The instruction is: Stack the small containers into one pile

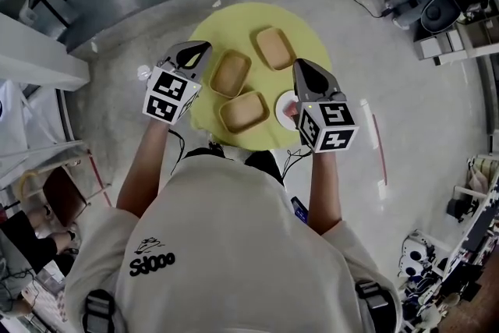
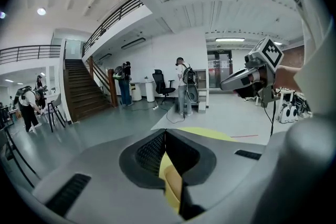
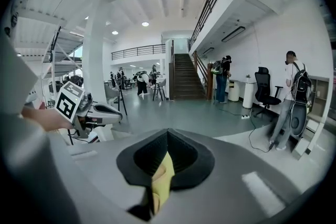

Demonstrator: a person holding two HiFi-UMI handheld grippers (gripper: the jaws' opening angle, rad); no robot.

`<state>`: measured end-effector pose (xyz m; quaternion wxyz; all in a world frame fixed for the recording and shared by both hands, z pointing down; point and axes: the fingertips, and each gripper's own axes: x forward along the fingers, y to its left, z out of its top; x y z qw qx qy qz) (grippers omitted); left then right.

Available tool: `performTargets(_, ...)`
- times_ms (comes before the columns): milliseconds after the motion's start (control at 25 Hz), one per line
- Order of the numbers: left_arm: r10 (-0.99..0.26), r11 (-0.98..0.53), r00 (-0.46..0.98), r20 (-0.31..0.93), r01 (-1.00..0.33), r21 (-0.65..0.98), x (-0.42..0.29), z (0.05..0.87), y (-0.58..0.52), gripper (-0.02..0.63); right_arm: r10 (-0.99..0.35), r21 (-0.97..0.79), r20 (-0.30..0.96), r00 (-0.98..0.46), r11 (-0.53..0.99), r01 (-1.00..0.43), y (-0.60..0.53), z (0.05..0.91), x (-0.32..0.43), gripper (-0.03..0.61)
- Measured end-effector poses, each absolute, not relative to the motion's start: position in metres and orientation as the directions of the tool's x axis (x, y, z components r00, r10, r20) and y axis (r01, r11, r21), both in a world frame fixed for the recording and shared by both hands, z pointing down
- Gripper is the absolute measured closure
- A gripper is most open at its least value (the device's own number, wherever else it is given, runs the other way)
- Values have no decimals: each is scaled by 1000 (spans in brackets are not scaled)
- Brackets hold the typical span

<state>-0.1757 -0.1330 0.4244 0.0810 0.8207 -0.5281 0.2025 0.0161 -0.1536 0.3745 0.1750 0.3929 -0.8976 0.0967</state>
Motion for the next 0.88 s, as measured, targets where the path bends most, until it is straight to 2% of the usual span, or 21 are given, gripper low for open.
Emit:
performTargets(440,-780,-363,313,542,-932,15,-187,492,-146,606,-560,-89,478,-676,735,-672,-151,417,-4,568)
performTargets(880,-666,-373,357,654,-920,122,-177,570,-168,597,-531,-136,571,-626,690,-711,-178,461,16,568)
